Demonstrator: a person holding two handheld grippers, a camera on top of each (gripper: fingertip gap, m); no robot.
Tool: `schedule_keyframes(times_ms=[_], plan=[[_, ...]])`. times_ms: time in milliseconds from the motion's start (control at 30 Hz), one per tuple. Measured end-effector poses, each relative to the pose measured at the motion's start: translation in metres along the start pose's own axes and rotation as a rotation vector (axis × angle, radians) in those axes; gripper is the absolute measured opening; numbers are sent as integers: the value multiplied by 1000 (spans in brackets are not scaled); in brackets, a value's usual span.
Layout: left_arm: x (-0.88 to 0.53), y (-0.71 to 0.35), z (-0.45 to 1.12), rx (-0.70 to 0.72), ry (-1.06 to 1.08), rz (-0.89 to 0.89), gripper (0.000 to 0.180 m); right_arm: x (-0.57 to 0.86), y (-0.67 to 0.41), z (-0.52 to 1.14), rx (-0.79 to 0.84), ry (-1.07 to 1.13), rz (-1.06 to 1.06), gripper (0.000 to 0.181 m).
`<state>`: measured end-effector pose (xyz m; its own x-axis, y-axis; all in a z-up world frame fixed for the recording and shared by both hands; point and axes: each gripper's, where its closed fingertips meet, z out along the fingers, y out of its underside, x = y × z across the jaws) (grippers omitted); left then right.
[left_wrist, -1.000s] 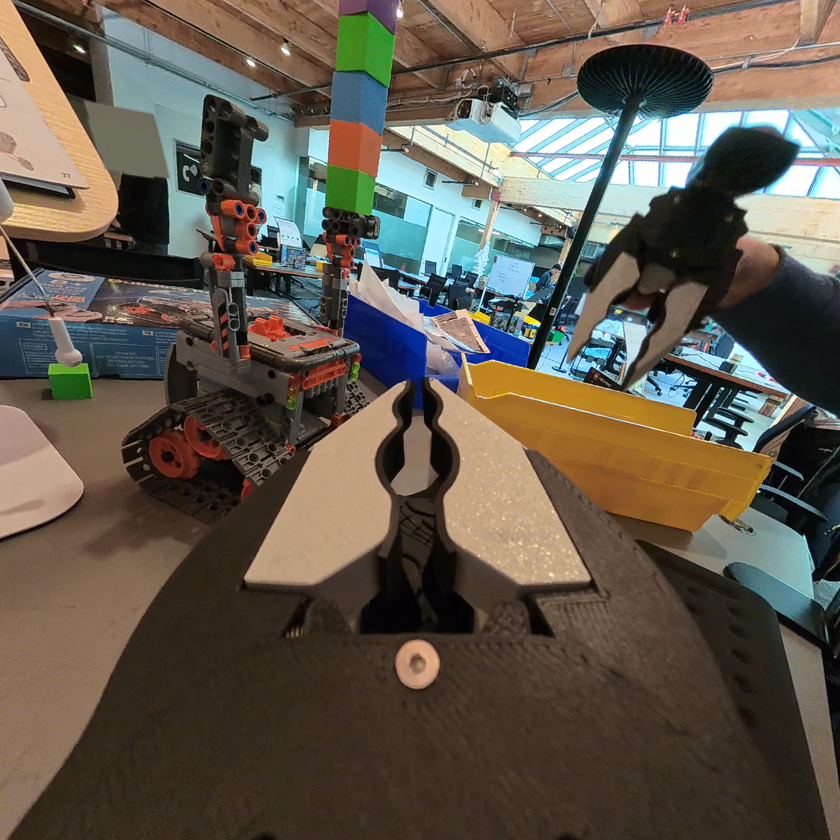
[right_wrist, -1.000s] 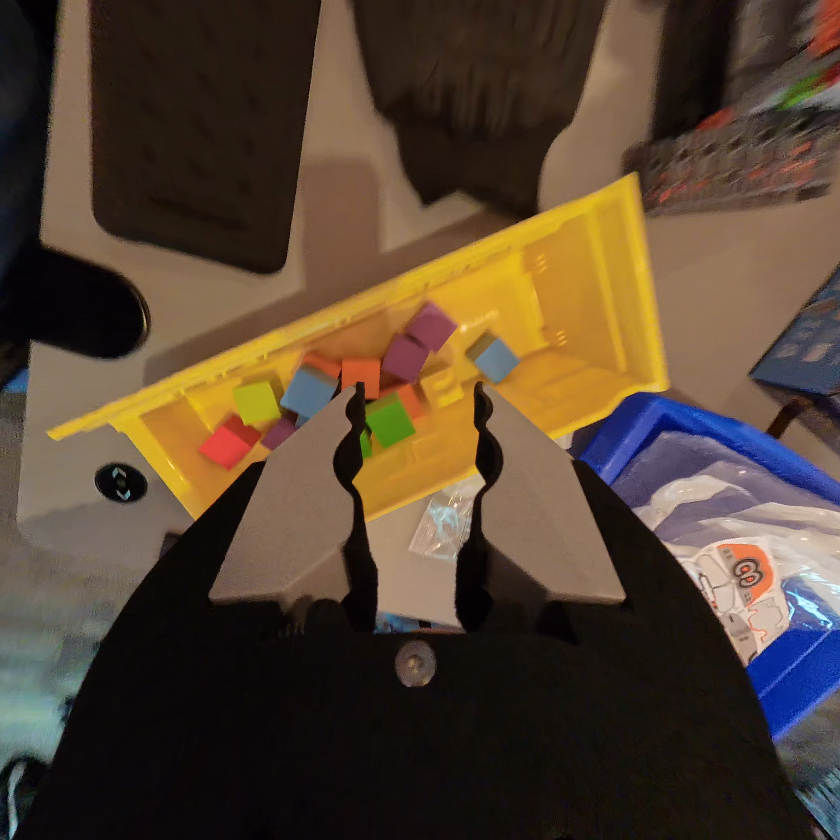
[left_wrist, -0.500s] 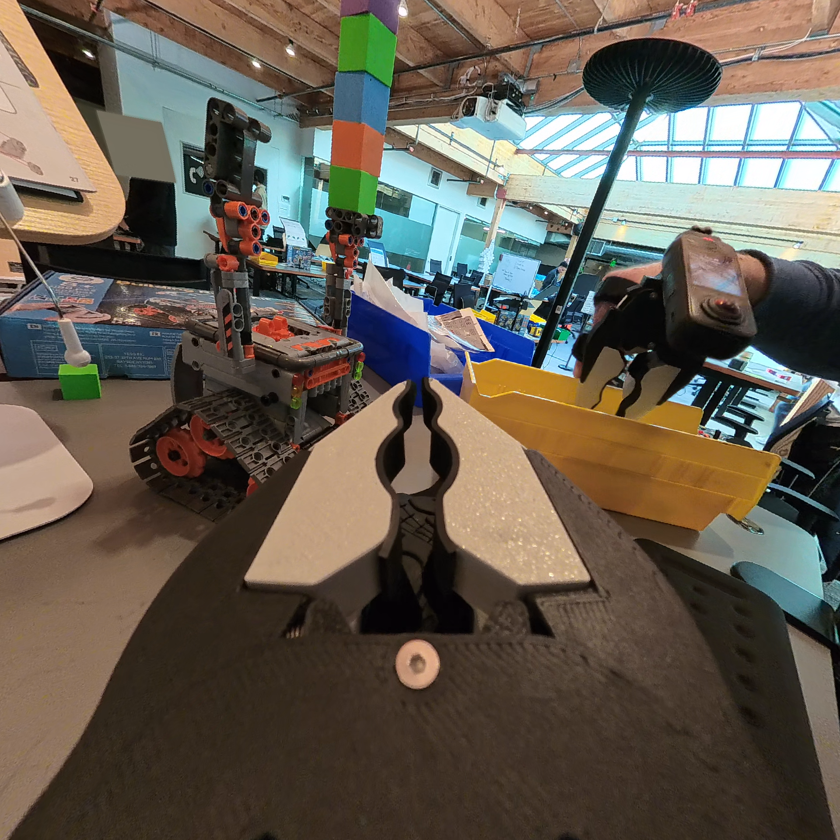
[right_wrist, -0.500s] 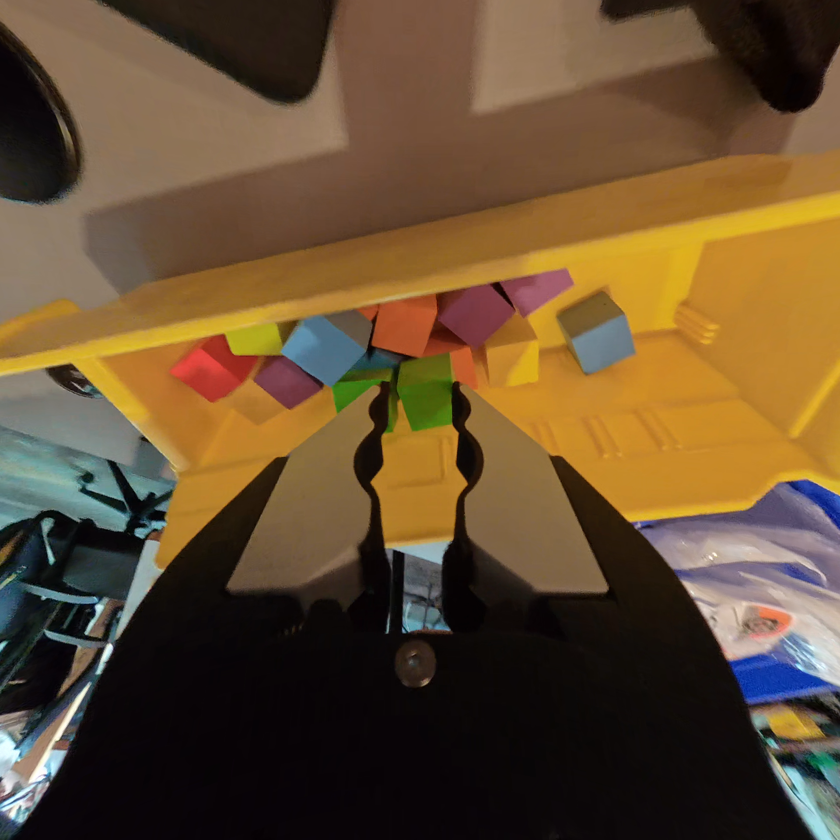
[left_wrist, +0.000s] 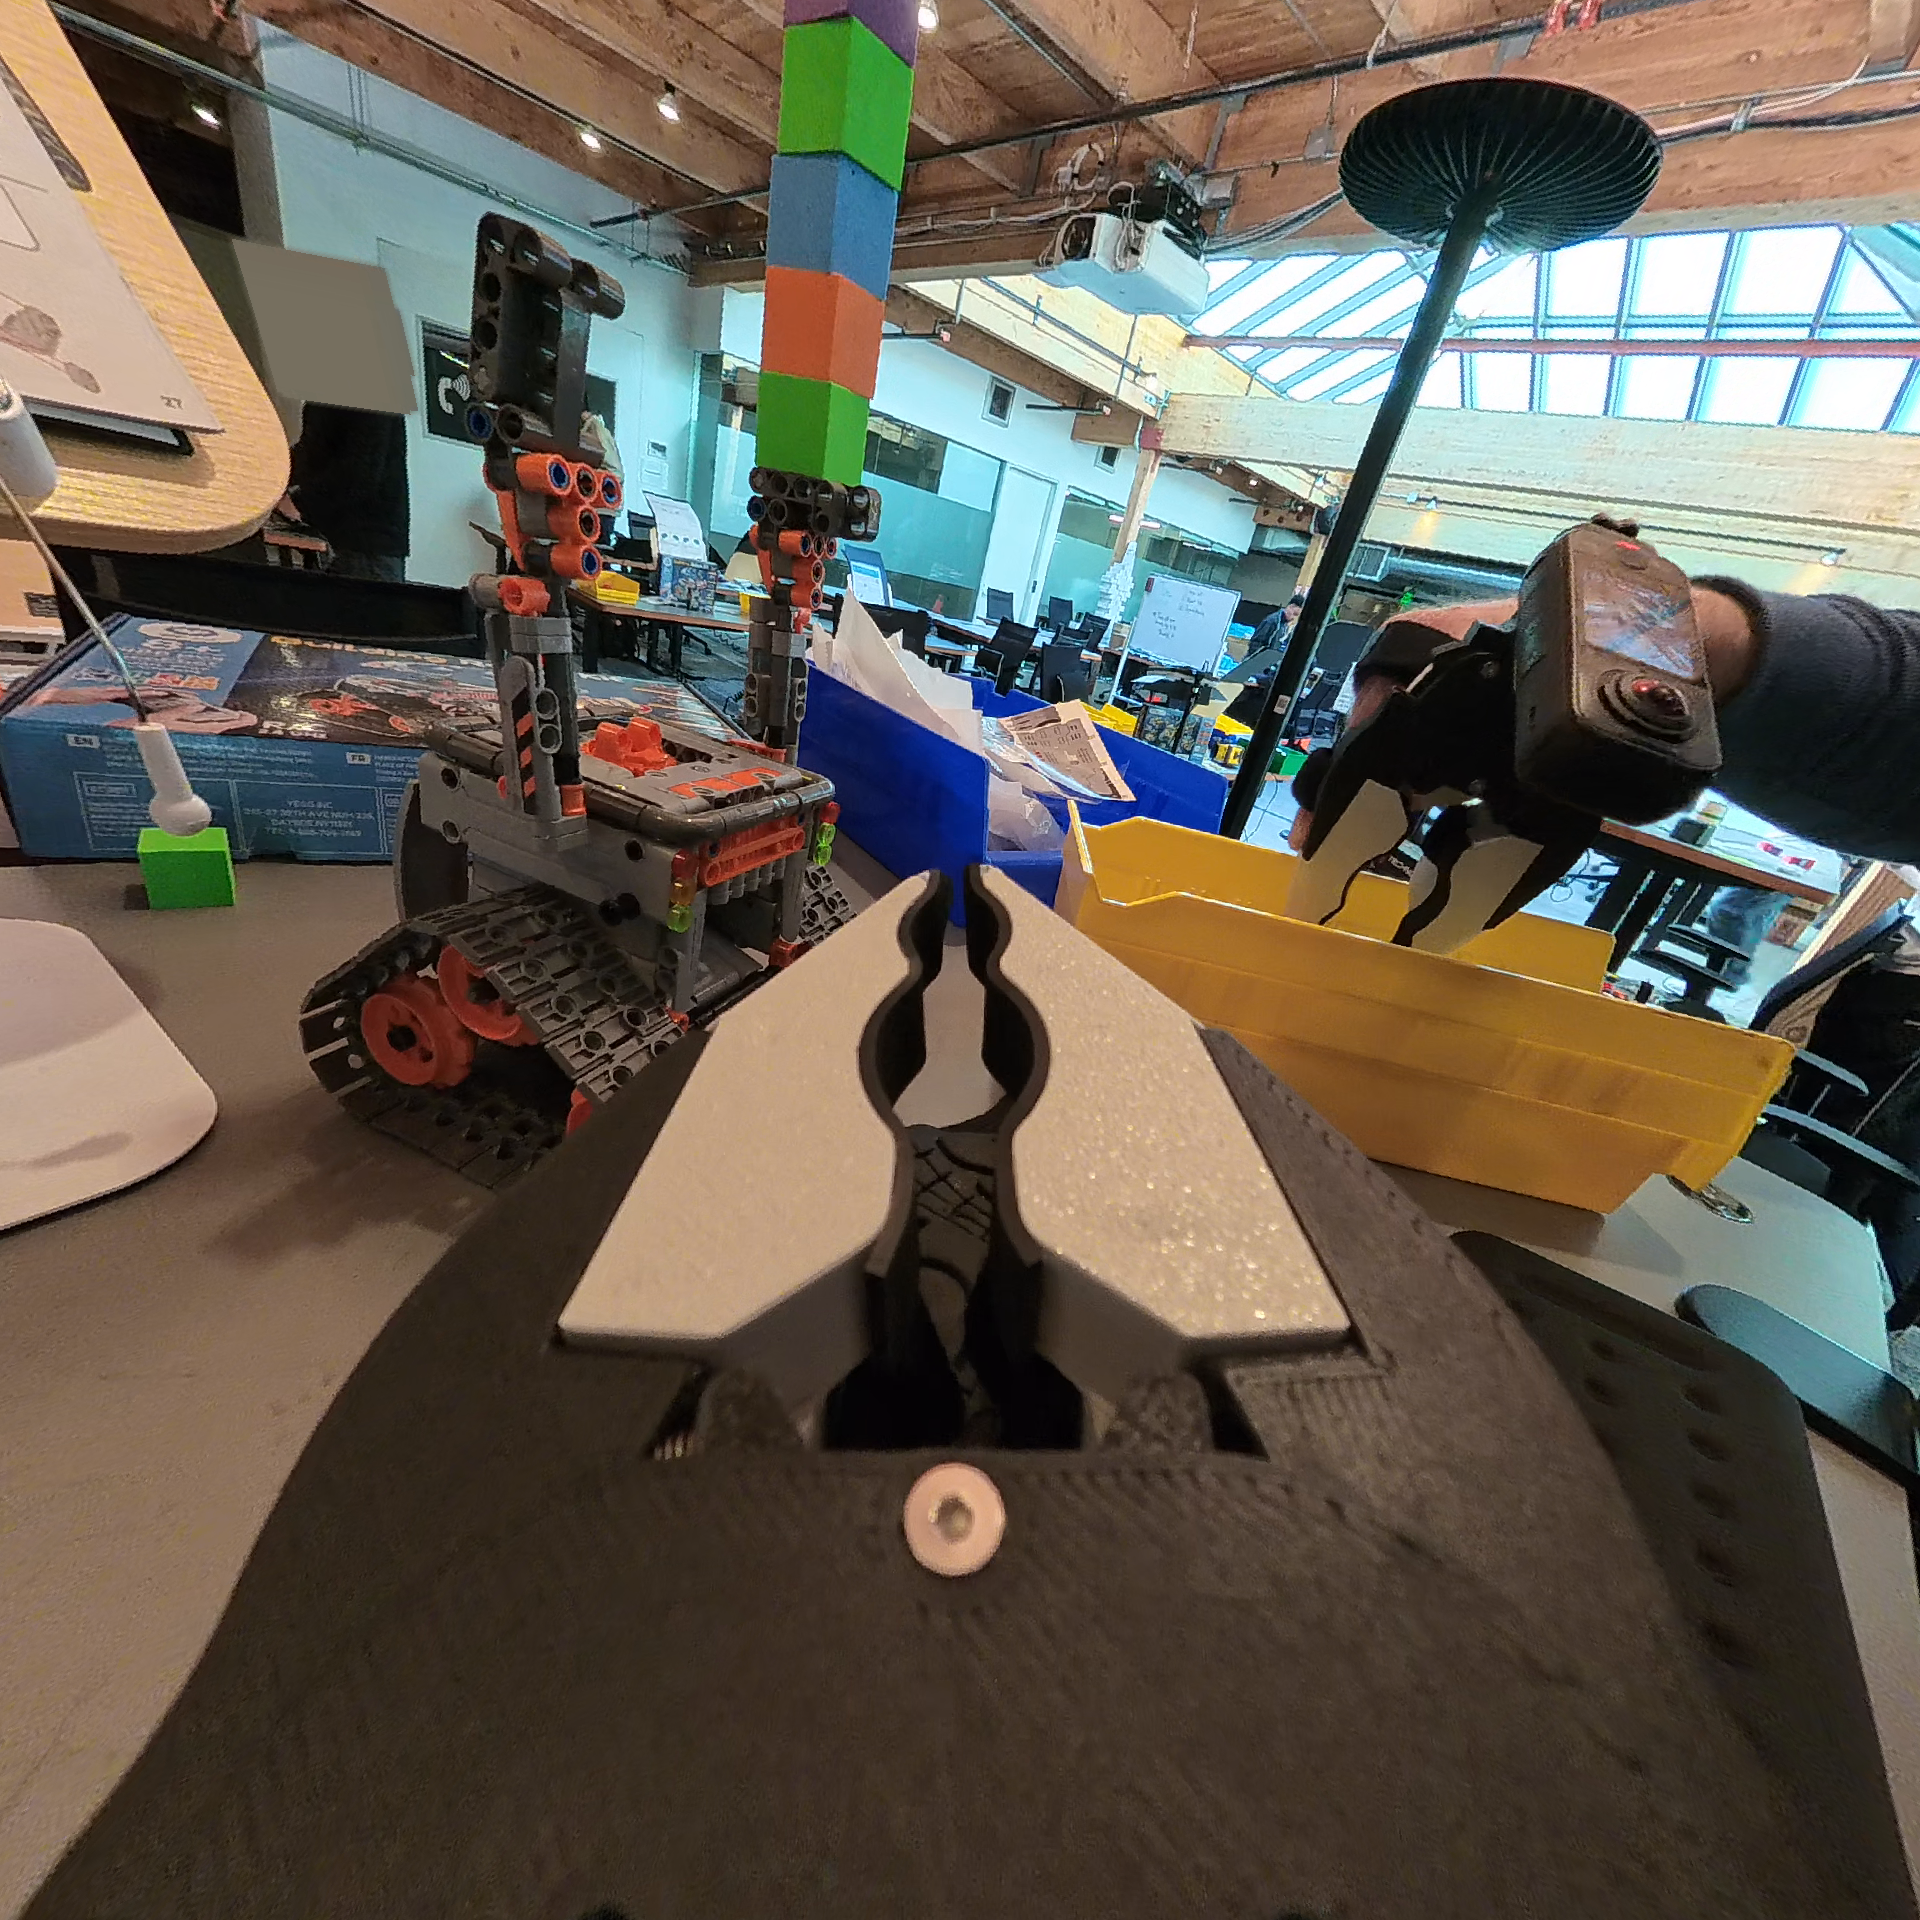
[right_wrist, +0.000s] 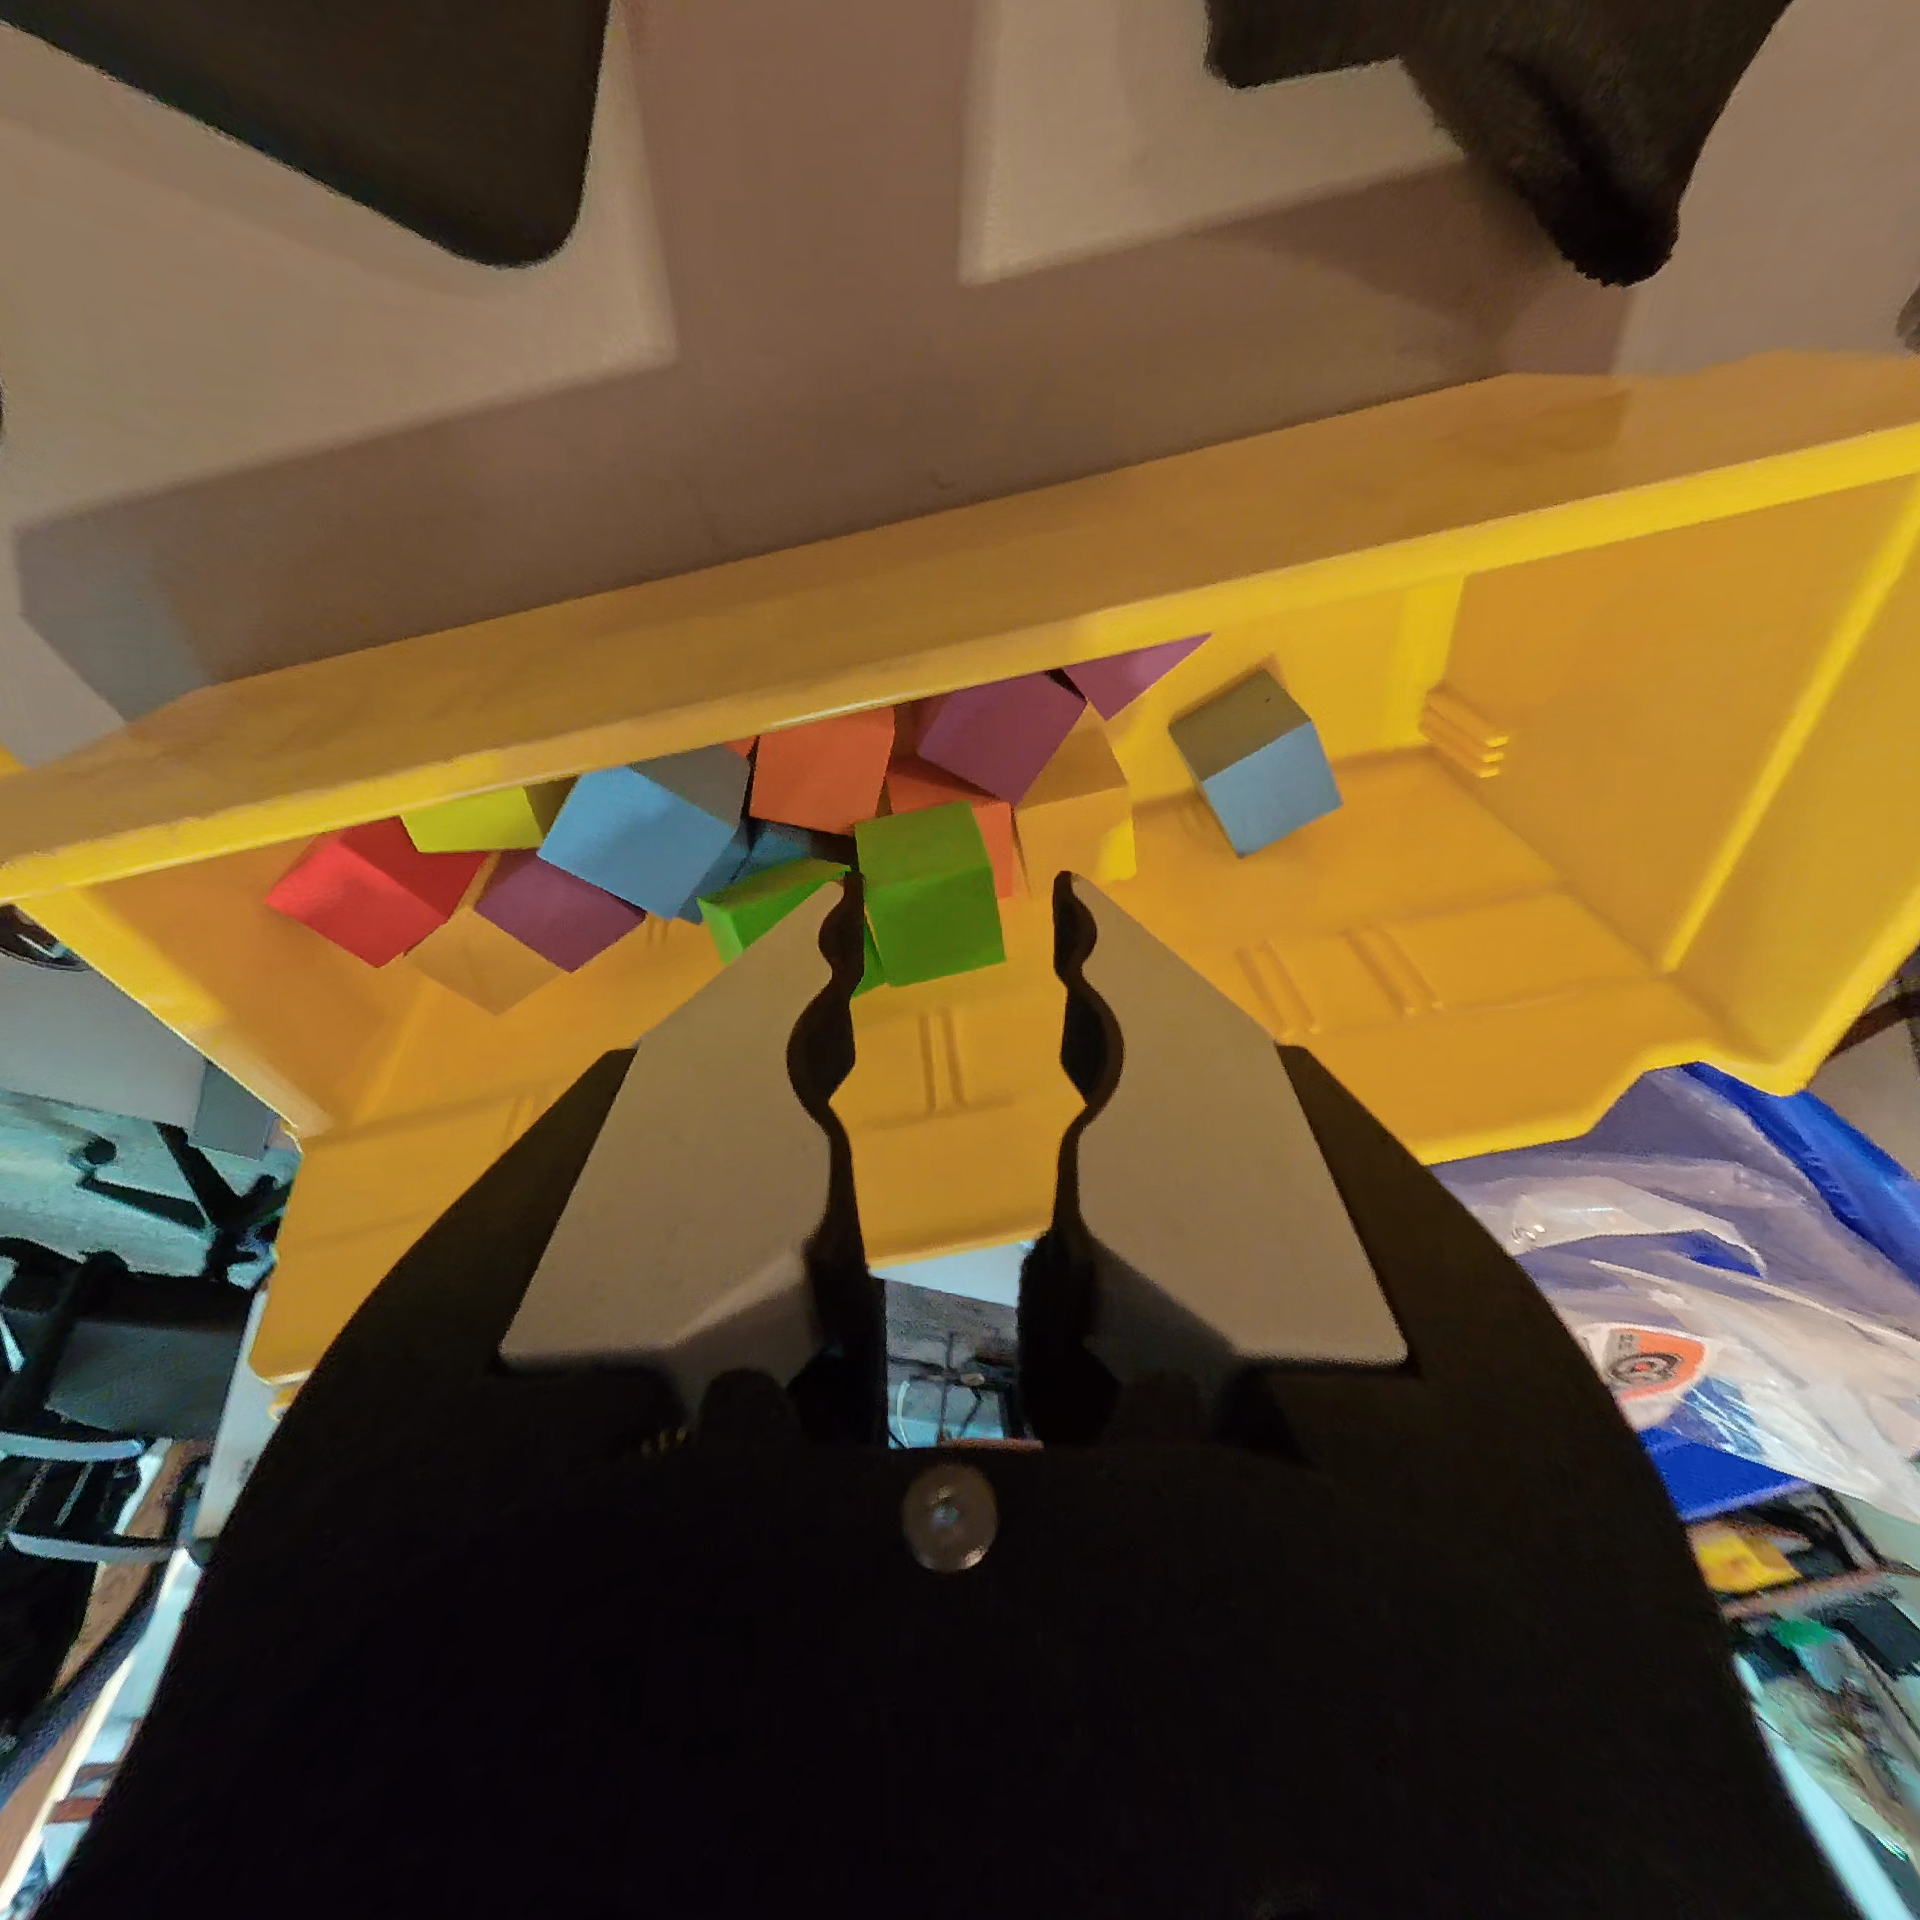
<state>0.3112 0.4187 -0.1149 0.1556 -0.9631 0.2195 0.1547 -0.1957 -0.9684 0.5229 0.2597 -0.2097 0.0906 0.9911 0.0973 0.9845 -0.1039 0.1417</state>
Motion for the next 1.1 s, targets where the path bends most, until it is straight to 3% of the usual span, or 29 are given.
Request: schedule_keyframes(times_ms=[133, 333, 567, 700, 833, 1000, 1100], plan=[[0, 0, 0, 3, 1, -4, 1, -7, 6, 2, -18, -58, 11, 24], [0, 0, 0, 2, 1, -3, 1, -5, 6, 3, -39, -71, 25, 24], [0, -2, -1, 9, 2, -3, 1, 0, 1, -10, 91, -66, 104, 23], [2, -3, -1, 12, 7, 3, 2, 20, -6, -45, 331, -5, 253, 23], [11, -12, -4, 51, 31, 12, 5, 41, -19, -106, 723, 56, 410, 23], [61, -29, 13, 34, 147, 81, 14, 48, -47, -187, 1159, 100, 441, 23], [111, -39, 31, 21, 294, 110, 20, 44, -73, -208, 1286, 72, 404, 23]])
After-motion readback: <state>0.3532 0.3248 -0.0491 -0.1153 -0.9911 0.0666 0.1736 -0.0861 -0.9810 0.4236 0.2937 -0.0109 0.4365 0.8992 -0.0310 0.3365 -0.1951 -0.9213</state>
